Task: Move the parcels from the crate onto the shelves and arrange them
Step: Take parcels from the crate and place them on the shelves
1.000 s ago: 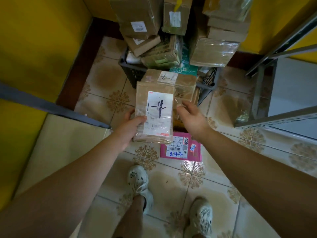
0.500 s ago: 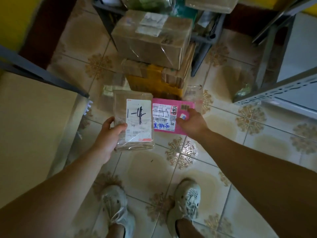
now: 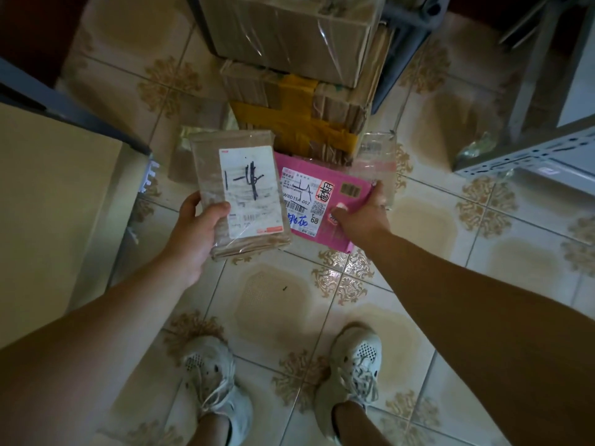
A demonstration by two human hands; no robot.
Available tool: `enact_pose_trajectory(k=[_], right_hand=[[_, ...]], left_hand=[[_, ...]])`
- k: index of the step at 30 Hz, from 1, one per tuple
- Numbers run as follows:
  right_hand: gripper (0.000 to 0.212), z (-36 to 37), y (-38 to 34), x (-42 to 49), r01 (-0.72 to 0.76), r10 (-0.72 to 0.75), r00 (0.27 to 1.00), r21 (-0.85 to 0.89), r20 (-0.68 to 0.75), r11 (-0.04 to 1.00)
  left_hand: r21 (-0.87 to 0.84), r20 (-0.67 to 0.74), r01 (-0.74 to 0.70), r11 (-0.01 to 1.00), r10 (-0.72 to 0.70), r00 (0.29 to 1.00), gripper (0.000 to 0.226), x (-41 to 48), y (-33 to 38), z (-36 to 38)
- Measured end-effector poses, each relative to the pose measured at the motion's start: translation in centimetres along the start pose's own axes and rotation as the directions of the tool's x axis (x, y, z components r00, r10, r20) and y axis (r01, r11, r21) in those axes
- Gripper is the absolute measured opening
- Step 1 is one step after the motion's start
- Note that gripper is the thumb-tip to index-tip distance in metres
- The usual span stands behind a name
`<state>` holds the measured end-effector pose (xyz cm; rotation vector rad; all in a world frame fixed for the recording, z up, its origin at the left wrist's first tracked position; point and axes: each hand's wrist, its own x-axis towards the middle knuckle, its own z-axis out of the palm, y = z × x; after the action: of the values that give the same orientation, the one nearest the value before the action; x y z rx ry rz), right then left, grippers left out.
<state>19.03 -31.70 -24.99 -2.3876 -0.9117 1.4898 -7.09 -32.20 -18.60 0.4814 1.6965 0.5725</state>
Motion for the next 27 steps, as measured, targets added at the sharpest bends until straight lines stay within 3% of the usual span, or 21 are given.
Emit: enact_pose_trajectory(k=[4, 10, 14, 17, 19, 22, 27], right_hand=[[0.111, -0.3, -0.9, 0.4, 0.050, -0.052, 0.997, -0.042, -0.050, 0.998], [0.070, -0.7, 0.2, 1.4, 0.021, -0.013, 0.995, 0.082, -0.097, 0.996], [0.065, -0.6, 0.7, 0.5, 0.015, -0.019, 0.995, -0.039, -0.100, 0.999], [0.072, -0.5, 0.7, 0.1, 0.050, -0.060, 0.996, -0.134, -0.072, 0.990], [0.078, -0.3, 0.5, 0.1, 0.087, -0.098, 0.995, -0.238, -0.035, 0.967], [0.067, -0.3, 0.2, 0.1, 0.112, -0.123, 0.992, -0.383, -0.004, 0.917], [0.062, -0.4, 0.1, 0.5, 0.127, -0.129, 0.991, -0.405, 0.024, 0.906]], left_hand=[[0.020, 0.008, -0.014, 1.000, 0.014, 1.000, 0.047, 0.5, 0.2, -0.5], [-0.034, -0.021, -0.035, 0.999, 0.034, 0.999, 0.044, 0.2, -0.8, -1.4], [-0.079, -0.076, -0.032, 0.996, 0.026, 0.997, 0.040, -0.6, -2.2, -2.3], [-0.106, -0.088, -0.038, 0.994, 0.029, 0.996, 0.038, -0.9, -3.5, -2.7], [-0.127, -0.099, -0.044, 0.991, 0.031, 0.995, 0.044, -1.1, -4.1, -3.0], [-0.147, -0.089, -0.017, 0.989, 0.004, 0.996, 0.054, -1.4, -5.3, -3.4], [-0.120, -0.072, 0.061, 0.991, -0.070, 0.995, 0.060, -1.3, -7.6, -3.4]])
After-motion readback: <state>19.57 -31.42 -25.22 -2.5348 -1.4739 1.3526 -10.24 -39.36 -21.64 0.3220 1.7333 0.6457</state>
